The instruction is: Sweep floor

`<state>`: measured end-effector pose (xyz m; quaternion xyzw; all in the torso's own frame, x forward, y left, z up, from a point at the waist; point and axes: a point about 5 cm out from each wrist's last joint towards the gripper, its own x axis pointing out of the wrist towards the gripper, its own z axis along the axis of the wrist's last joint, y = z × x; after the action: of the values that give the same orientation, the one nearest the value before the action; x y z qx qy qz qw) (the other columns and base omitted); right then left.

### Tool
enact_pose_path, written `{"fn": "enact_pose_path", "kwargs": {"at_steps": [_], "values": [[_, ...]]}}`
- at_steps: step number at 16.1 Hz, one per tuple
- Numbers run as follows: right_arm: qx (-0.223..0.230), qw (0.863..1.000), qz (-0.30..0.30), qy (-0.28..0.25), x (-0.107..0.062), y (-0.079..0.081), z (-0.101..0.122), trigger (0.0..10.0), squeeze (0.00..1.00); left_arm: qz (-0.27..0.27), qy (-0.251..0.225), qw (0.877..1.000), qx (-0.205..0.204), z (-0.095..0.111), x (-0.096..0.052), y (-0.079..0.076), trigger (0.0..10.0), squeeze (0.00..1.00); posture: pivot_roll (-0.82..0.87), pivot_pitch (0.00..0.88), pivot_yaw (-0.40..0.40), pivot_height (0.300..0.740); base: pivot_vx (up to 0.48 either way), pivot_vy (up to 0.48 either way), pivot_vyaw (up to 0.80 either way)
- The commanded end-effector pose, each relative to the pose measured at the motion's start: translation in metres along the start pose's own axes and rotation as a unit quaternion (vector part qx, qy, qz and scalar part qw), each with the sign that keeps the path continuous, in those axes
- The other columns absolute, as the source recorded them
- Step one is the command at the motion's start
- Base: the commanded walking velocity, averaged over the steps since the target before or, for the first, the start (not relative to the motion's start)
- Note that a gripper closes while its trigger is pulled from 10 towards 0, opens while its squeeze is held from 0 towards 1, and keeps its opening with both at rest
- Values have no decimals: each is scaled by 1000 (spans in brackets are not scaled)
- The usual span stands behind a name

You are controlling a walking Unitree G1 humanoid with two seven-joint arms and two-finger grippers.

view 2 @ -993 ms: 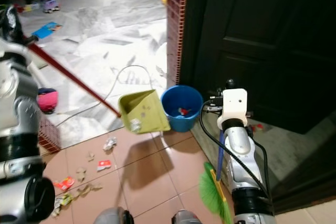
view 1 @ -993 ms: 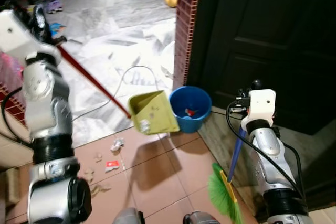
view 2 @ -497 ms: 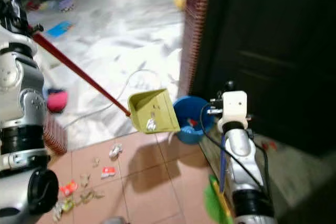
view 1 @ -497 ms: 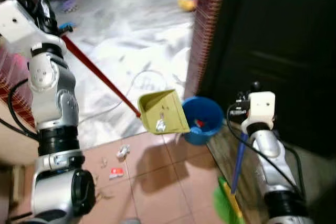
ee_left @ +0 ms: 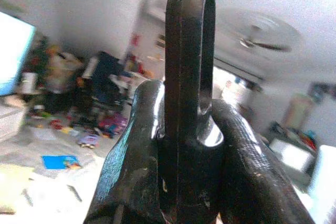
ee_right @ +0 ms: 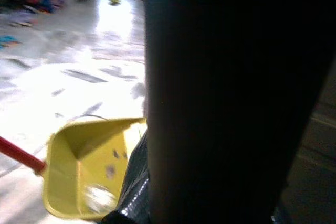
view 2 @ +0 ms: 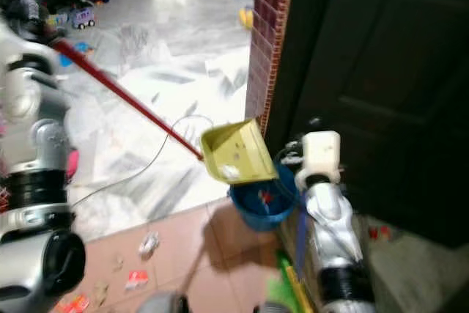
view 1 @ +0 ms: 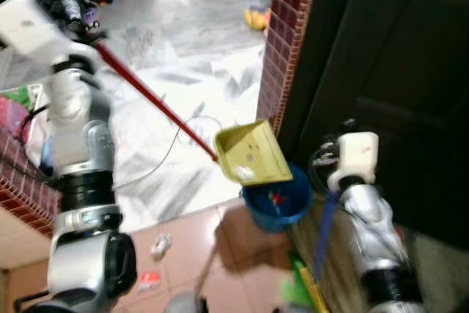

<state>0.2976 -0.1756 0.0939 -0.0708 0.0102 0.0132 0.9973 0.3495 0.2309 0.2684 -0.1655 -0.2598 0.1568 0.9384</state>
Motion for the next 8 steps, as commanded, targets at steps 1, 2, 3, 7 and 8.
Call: {"fn": "enact_pose_path", "kwargs": {"at_steps": [1, 2, 3, 7, 8], "values": [[-15, 1000, -11, -24, 2, -9, 10, 10000, 0, -15, -38, 999, 12, 14, 3, -8, 10000, 0, -78, 0, 54, 740, 0, 0, 0], [-14, 1000, -11, -24, 2, -9, 10, 10000, 0, -16, -38, 999, 13, 14, 2, -9, 10000, 0, -77, 0, 54, 740, 0, 0, 0], [-14, 1000, -10, -23, 3, -10, 10, 10000, 0, -16, -38, 999, 14, 13, 1, -9, 10000, 0, -77, 0, 54, 740, 0, 0, 0], [-15, 1000, -11, -23, 5, -11, 11, 10000, 0, -21, -31, 999, 15, 7, -3, -13, 10000, 0, -76, 0, 51, 740, 0, 0, 0], [-16, 1000, -12, -24, 6, -11, 12, 10000, 0, -20, -31, 999, 17, 7, -4, -14, 10000, 0, -77, 0, 53, 740, 0, 0, 0]]}}
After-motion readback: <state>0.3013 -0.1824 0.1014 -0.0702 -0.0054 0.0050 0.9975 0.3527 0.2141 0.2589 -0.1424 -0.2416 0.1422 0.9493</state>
